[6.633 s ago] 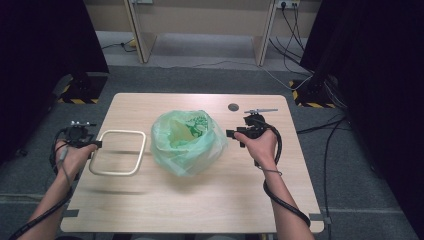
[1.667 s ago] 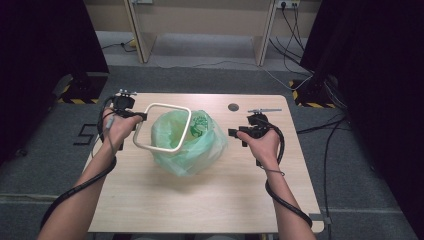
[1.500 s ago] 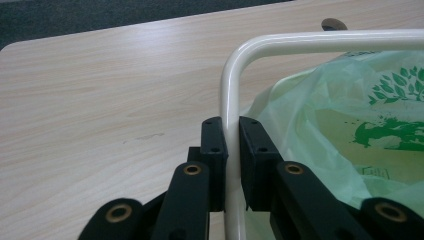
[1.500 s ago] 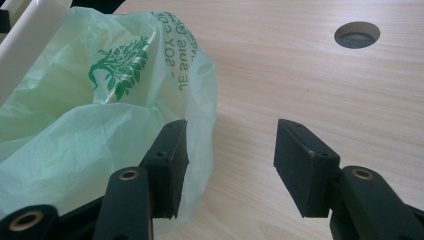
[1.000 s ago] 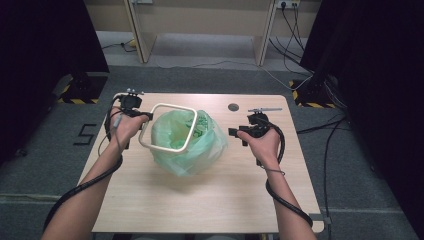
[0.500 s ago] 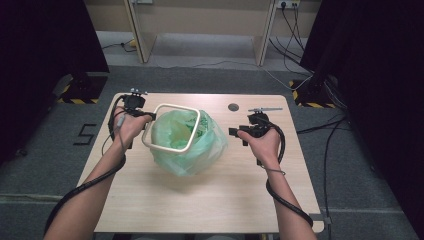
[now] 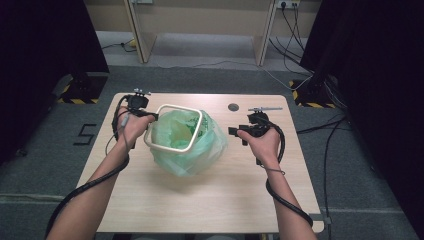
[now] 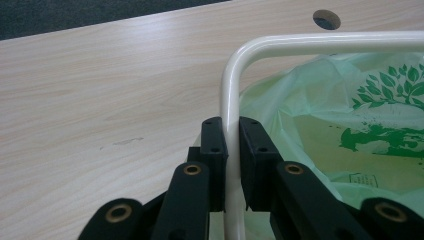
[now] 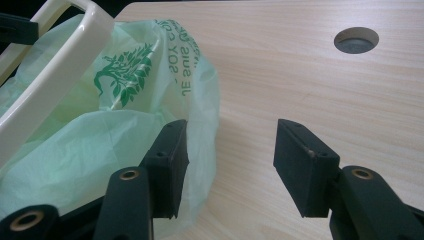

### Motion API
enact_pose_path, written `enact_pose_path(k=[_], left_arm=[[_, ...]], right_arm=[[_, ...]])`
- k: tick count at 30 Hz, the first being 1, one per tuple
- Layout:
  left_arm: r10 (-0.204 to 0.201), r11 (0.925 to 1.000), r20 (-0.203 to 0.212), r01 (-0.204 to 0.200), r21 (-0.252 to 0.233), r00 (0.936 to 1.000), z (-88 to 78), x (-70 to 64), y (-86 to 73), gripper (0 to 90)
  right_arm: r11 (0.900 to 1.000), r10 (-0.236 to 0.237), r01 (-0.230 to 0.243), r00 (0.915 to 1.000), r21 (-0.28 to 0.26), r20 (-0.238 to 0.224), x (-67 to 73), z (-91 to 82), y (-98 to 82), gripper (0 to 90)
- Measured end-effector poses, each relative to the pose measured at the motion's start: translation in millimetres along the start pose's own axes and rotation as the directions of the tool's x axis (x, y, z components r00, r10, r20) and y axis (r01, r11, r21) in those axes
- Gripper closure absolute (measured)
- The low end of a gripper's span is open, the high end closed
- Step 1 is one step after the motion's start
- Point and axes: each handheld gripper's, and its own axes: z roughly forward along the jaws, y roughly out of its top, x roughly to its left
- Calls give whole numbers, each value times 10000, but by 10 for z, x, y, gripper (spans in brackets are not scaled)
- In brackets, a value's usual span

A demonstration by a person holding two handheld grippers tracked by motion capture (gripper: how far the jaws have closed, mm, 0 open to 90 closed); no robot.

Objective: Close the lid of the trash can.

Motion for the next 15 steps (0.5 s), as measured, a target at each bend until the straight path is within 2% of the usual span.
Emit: enact_pose_path(k=[15], left_arm=[[-11,10000,24,11,31,10000,31,-47,-3,811]], right_arm=[[10000,-62,62,10000,39,-46,32,39,19,477]])
